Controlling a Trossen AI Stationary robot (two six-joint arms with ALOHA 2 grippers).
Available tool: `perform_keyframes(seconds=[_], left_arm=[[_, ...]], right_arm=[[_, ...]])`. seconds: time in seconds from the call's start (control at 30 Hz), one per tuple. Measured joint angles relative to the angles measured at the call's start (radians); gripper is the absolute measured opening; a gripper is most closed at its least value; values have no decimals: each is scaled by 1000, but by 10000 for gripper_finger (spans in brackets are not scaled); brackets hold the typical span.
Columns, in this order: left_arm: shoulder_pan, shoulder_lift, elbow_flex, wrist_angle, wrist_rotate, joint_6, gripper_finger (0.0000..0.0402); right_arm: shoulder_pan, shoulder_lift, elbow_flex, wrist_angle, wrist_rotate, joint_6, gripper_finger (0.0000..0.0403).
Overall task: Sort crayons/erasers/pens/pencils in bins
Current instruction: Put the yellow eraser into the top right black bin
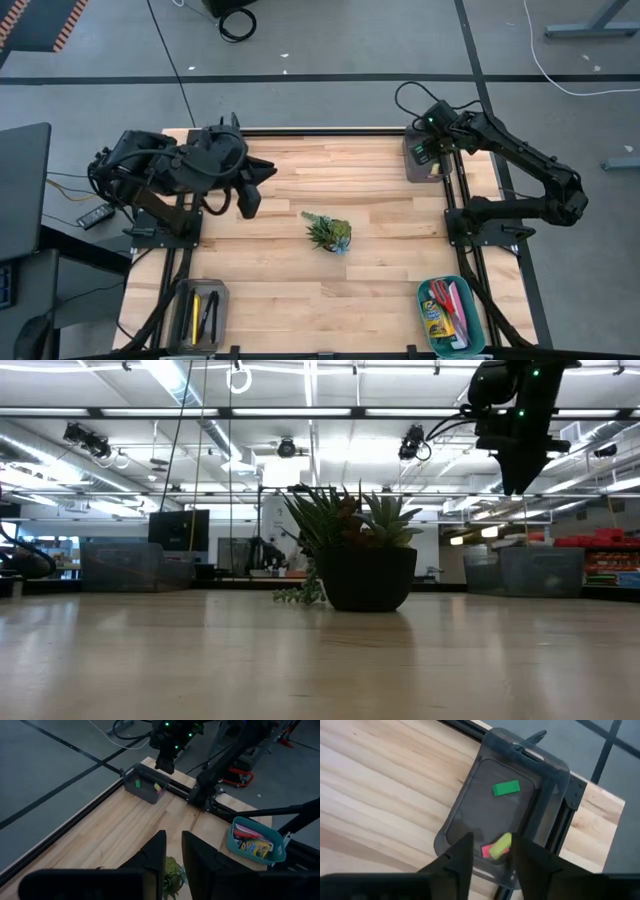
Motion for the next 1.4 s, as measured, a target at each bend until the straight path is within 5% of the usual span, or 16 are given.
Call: perform_keyframes(seconds=[0.37, 0.63, 0.8, 1.03, 1.2, 1.4], left_arm=[[-10, 0, 0, -1, 0, 4, 69], [-9, 0, 0, -1, -1, 40, 75], [-9, 0, 0, -1, -2, 80, 70], [-9, 0, 0, -1, -2, 100, 74], [-9, 0, 0, -1, -2, 114, 77], [-9, 0, 0, -1, -2, 113, 78]], right_arm=[[73, -3, 1, -55, -362, 89, 160], [411, -3, 1, -93, -556, 185, 161], [771, -3, 1, -21, -568, 245, 161], [1165, 87, 1, 146, -506, 529, 161], [1340, 233, 1, 266, -504, 630, 157], [1417, 399, 0, 275, -512, 736, 139]])
